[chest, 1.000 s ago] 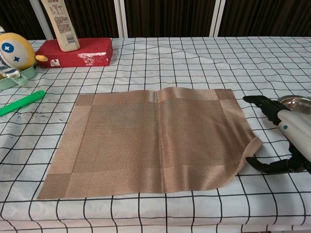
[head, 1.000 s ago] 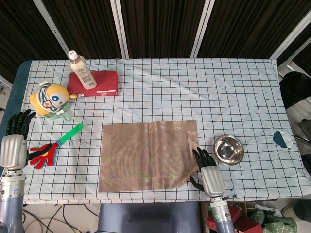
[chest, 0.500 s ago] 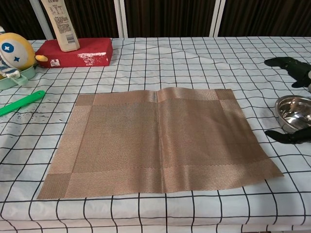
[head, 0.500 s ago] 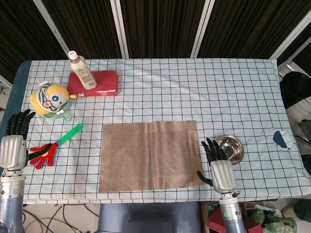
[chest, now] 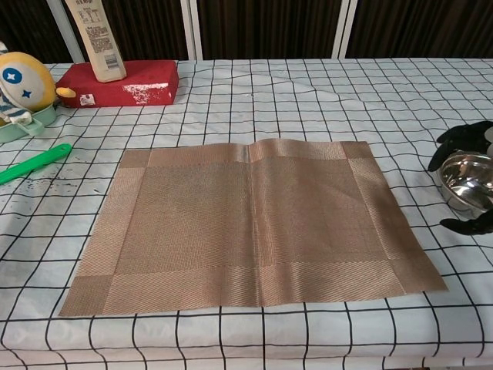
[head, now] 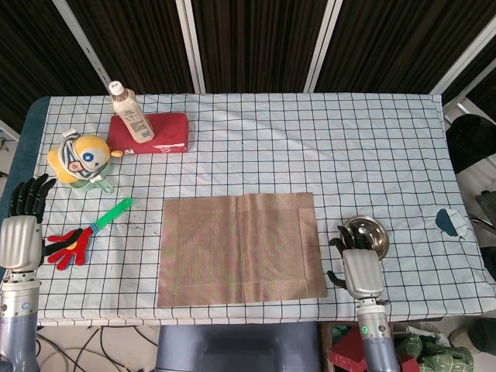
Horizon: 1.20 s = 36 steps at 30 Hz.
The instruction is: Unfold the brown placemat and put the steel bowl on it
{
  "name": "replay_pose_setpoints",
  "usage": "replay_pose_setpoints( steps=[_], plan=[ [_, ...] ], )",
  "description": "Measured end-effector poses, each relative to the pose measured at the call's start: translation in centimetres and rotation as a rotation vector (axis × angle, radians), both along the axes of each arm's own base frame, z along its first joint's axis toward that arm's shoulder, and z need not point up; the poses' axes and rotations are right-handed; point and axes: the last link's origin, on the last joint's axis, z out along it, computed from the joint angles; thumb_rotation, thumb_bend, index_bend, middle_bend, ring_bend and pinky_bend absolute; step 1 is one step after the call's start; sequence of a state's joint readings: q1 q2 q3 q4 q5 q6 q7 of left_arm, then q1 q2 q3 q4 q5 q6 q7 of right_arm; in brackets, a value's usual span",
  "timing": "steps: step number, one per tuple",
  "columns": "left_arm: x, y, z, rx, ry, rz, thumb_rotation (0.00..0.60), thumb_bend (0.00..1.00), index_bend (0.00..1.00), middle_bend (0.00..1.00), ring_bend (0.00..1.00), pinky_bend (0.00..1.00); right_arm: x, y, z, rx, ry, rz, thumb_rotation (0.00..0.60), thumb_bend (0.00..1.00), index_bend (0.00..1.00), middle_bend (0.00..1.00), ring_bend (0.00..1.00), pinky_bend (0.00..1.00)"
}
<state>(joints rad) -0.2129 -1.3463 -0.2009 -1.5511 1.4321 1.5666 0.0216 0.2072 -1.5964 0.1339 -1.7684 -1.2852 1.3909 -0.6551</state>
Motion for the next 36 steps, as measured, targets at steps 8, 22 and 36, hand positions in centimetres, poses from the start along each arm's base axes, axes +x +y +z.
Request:
replay_pose_setpoints(
  steps=[8, 22, 36],
  plan=[
    [-0.1, 0.0, 0.1, 0.004, 0.002, 0.004, 0.6, 0.03, 0.13, 0.06, 0.01, 0.01, -1.2, -2.2, -0.5, -0.009, 0.072, -0.04, 0.6, 0.12, 0.38, 0.15, 0.07, 0.16],
    [-0.1, 0.1, 0.0, -0.006, 0.004, 0.007, 0.6, 0.02, 0.13, 0.06, 0.01, 0.01, -4.1, -3.8, -0.1, -0.032, 0.157, -0.155, 0.6, 0.18, 0.39, 0.17, 0.07, 0.16],
    [-0.1, 0.0, 0.1, -0.008, -0.002, 0.008, 0.6, 0.03, 0.13, 0.06, 0.01, 0.01, -5.4, -4.1, -0.1, -0.026, 0.186, -0.195, 0.6, 0.41, 0.59, 0.23, 0.07, 0.16]
  ],
)
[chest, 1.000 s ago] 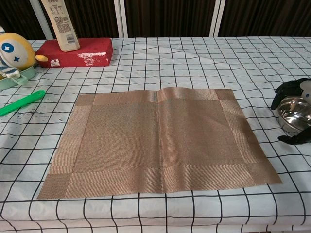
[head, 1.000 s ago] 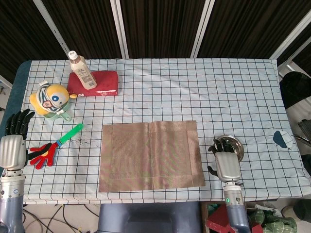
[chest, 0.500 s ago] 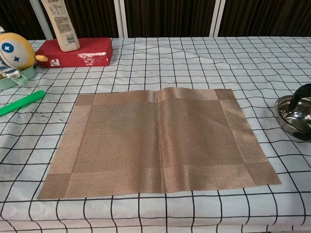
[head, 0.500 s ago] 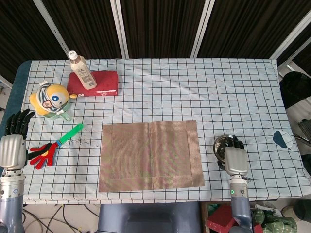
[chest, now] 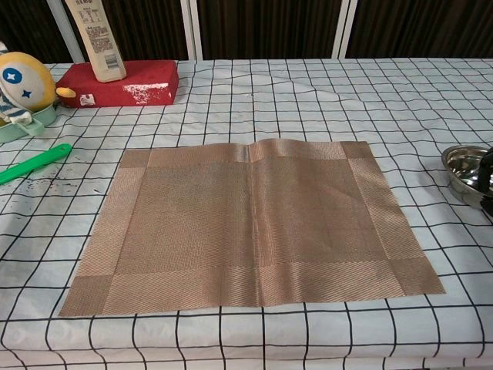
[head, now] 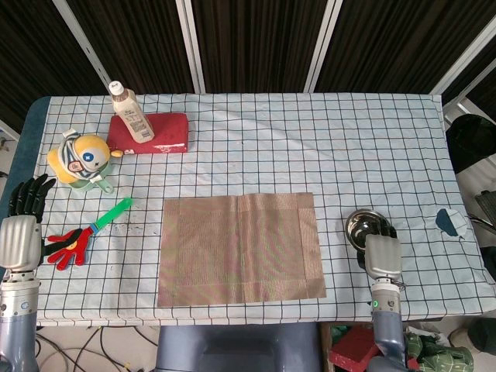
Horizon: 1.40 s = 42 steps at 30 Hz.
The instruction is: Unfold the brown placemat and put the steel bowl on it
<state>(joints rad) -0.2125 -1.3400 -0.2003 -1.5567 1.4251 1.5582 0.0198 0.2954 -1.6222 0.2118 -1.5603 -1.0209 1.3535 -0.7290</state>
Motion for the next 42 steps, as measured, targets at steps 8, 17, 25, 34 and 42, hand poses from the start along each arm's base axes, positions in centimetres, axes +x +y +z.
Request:
replay_pose_setpoints(
  steps=[8, 17, 25, 34, 42],
  plan=[
    [0.0, 0.0, 0.0, -0.001, -0.004, -0.002, 0.6, 0.03, 0.14, 0.06, 0.01, 0.01, 0.0, 0.0, -0.1, -0.001, -0.007, 0.016, 0.6, 0.55, 0.63, 0.24, 0.07, 0.16],
    [0.0, -0.1, 0.1, 0.0, -0.009, -0.003, 0.6, 0.03, 0.14, 0.06, 0.01, 0.01, 0.5, 0.0, 0.1, -0.015, -0.026, 0.058, 0.6, 0.57, 0.66, 0.25, 0.07, 0.16],
    [0.0, -0.1, 0.1, 0.001, -0.014, -0.004, 0.6, 0.03, 0.14, 0.06, 0.01, 0.01, 2.0, 0.0, 0.4, -0.051, -0.077, 0.144, 0.6, 0.57, 0.68, 0.25, 0.07, 0.16],
    [0.0, -0.1, 0.1, 0.002, -0.016, -0.004, 0.6, 0.03, 0.14, 0.06, 0.01, 0.01, 4.0, -0.3, 0.3, -0.091, -0.15, 0.254, 0.6, 0.57, 0.69, 0.25, 0.07, 0.16],
    [0.0, 0.0, 0.1, 0.001, -0.017, -0.002, 0.6, 0.03, 0.14, 0.06, 0.01, 0.01, 7.1, -0.4, -1.3, -0.067, -0.223, 0.345, 0.6, 0.57, 0.69, 0.25, 0.07, 0.16]
  ],
)
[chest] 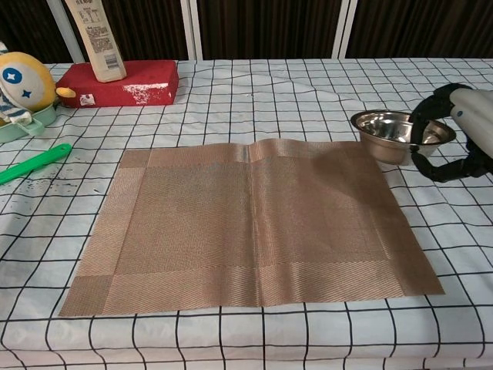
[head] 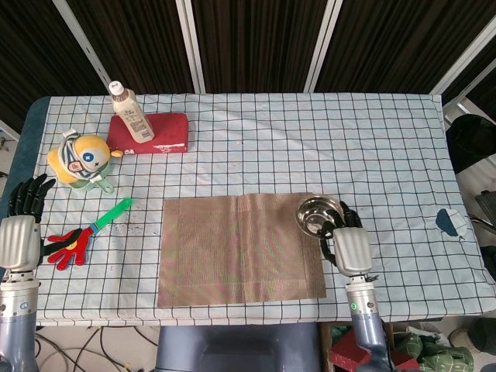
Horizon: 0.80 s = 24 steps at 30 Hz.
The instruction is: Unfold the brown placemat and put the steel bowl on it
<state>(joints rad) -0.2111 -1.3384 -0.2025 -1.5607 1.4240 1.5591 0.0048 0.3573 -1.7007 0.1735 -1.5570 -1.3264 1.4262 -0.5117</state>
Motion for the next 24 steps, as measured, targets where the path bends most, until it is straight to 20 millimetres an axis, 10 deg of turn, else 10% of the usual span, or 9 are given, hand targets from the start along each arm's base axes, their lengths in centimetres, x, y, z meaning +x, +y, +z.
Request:
replay_pose_setpoints(
  steps=[12, 24],
  plan=[
    [-0.1, 0.1, 0.2, 0.003, -0.003, 0.006, 0.6, 0.03, 0.14, 0.06, 0.01, 0.01, 6.6, 0.2, -4.5, 0.138, -0.041, 0.146, 0.6, 0.57, 0.69, 0.25, 0.07, 0.16],
    [-0.1, 0.0, 0.1, -0.004, 0.0, 0.005, 0.6, 0.03, 0.14, 0.06, 0.01, 0.01, 8.2, 2.3, -8.5, 0.253, -0.058, 0.171, 0.6, 0.55, 0.69, 0.24, 0.07, 0.16]
  ],
)
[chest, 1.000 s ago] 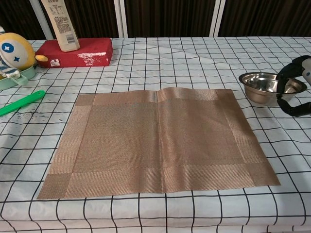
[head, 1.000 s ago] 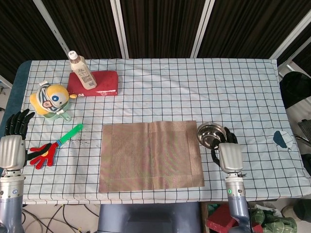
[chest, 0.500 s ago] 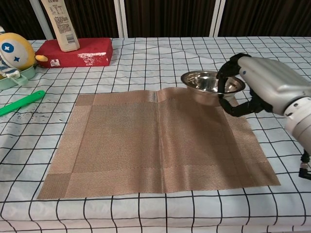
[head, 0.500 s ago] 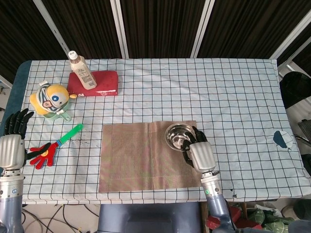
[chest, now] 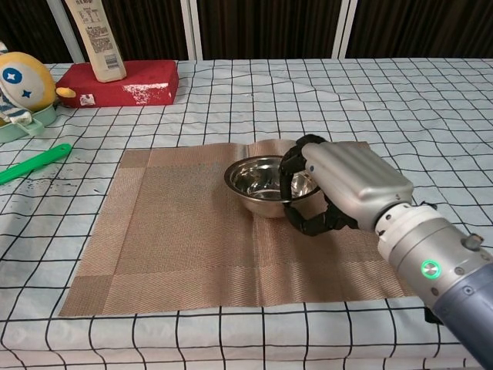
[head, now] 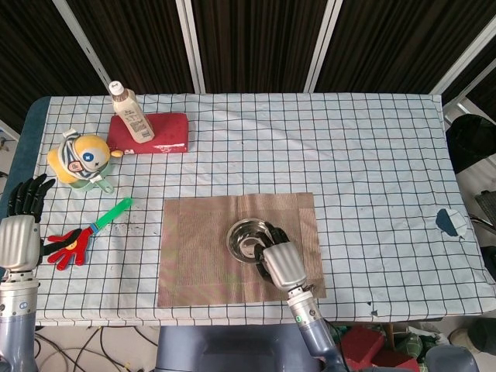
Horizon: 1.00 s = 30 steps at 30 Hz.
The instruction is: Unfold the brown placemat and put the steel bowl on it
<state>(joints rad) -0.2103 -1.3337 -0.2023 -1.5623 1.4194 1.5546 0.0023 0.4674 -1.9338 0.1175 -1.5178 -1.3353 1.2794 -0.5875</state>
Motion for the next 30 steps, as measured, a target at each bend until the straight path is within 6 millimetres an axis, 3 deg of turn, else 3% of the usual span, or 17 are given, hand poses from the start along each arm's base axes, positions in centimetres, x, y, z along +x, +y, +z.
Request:
replay_pose_setpoints(
  steps=[3, 5, 7, 10, 13, 20, 30],
  plan=[
    [0.0, 0.0, 0.0, 0.0, 0.0, -0.001, 0.6, 0.03, 0.14, 0.06, 0.01, 0.01, 0.0, 0.4, -0.5, 0.014, 0.005, 0.005, 0.6, 0.37, 0.66, 0.21, 0.07, 0.16],
    [0.0, 0.0, 0.0, 0.0, 0.0, -0.002, 0.6, 0.03, 0.14, 0.06, 0.01, 0.01, -0.1, 0.5, -0.6, 0.015, 0.011, 0.007, 0.6, 0.24, 0.56, 0.17, 0.06, 0.16],
    [0.0, 0.0, 0.0, 0.0, 0.0, -0.002, 0.6, 0.03, 0.14, 0.06, 0.01, 0.01, -0.3, 0.6, -0.6, 0.013, 0.027, 0.009, 0.6, 0.14, 0.39, 0.12, 0.04, 0.16],
    [0.0, 0.0, 0.0, -0.001, 0.006, -0.002, 0.6, 0.03, 0.14, 0.05, 0.01, 0.01, -0.9, 0.6, -0.3, 0.005, 0.067, 0.002, 0.6, 0.08, 0.22, 0.08, 0.02, 0.16],
    [0.0, -0.1, -0.1, 0.001, 0.007, -0.003, 0.6, 0.02, 0.14, 0.05, 0.01, 0.01, -1.5, 0.8, 0.4, 0.004, 0.089, -0.011, 0.6, 0.05, 0.16, 0.07, 0.02, 0.16],
    [0.0, -0.2, -0.2, -0.003, 0.018, -0.011, 0.6, 0.03, 0.14, 0.05, 0.01, 0.01, -4.0, 1.0, 3.0, -0.039, 0.148, -0.046, 0.6, 0.05, 0.15, 0.07, 0.02, 0.16],
    [0.1, -0.6, -0.5, -0.013, 0.064, -0.034, 0.6, 0.03, 0.12, 0.04, 0.01, 0.01, -9.7, 1.0, 11.2, -0.216, 0.23, -0.119, 0.6, 0.05, 0.13, 0.06, 0.02, 0.16]
  ],
)
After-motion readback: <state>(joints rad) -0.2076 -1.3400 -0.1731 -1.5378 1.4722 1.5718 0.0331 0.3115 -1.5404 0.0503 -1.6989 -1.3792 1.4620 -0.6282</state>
